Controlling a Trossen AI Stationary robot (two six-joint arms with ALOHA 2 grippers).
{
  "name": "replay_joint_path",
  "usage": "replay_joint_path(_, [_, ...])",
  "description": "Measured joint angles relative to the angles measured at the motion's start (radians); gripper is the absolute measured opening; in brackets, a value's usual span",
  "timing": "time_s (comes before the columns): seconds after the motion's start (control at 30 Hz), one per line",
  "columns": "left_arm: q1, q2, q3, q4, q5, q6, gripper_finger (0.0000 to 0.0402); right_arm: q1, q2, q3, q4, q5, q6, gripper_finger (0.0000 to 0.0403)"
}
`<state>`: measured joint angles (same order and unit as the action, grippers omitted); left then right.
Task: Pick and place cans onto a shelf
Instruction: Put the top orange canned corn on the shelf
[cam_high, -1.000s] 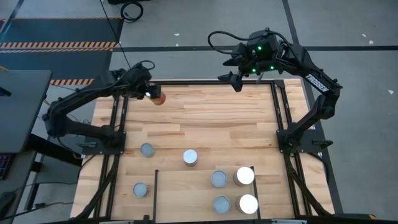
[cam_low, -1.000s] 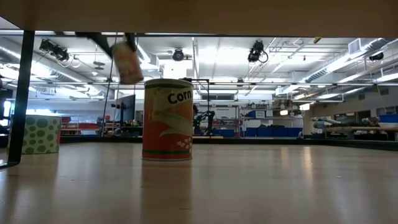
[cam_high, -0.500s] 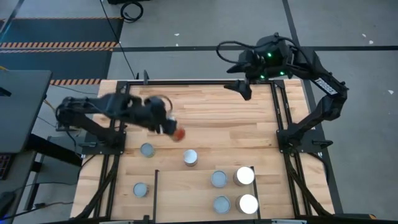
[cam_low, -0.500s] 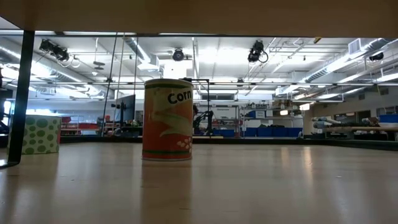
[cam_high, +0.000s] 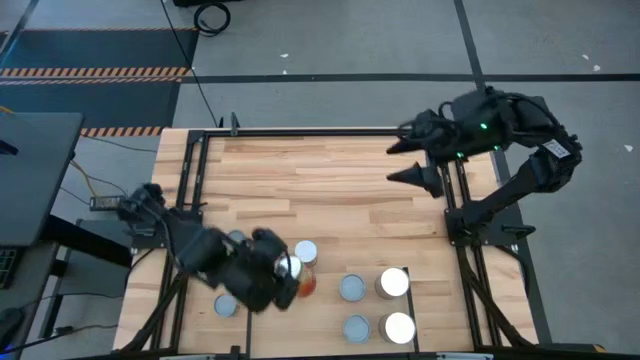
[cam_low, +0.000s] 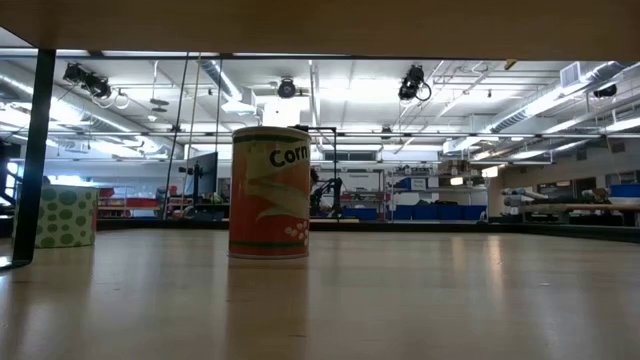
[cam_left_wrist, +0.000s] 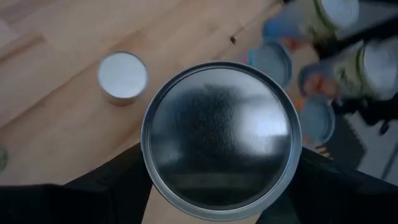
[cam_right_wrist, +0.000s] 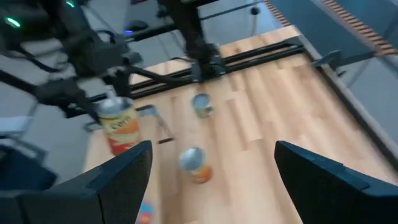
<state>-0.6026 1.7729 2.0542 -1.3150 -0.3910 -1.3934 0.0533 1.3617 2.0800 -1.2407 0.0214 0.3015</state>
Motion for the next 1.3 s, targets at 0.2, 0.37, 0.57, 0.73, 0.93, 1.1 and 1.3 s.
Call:
replay_joint_path(0.2, [-0.052,0.078,0.029,0.043,-0.03,0.097,0.0306,0.115,-0.006,0.0,0.0,0.032,0.093,0.0346])
replay_joint_path(0.37, [-0.041,0.107,0.031,0.059,-0.026,0.106,0.0306,0.209,-0.006,0.0,-0.001,0.102,0.14,0.0346])
replay_joint_path(0.57, [-0.05,0.136,0.032,0.217,-0.072,0.231,0.0307,0.337,-0.006,0.0,-0.019,0.247,0.153,0.0346])
replay_joint_path(0.73, [-0.05,0.141,0.03,0.102,-0.049,0.378,0.0307,0.398,0.006,-0.001,-0.03,0.303,0.176,0.0346])
replay_joint_path(0.93, [-0.025,0.11,0.03,0.034,0.064,0.844,0.0307,0.424,0.03,-0.001,-0.034,0.3,0.203,0.0346])
replay_joint_path(1.1, [0.033,0.108,0.03,0.071,0.217,1.19,0.0307,0.437,0.039,-0.002,-0.043,0.311,0.251,0.0346])
replay_joint_path(1.3, [0.099,0.106,0.03,0.069,0.291,1.459,0.0307,0.453,0.045,-0.002,-0.043,0.321,0.307,0.0346])
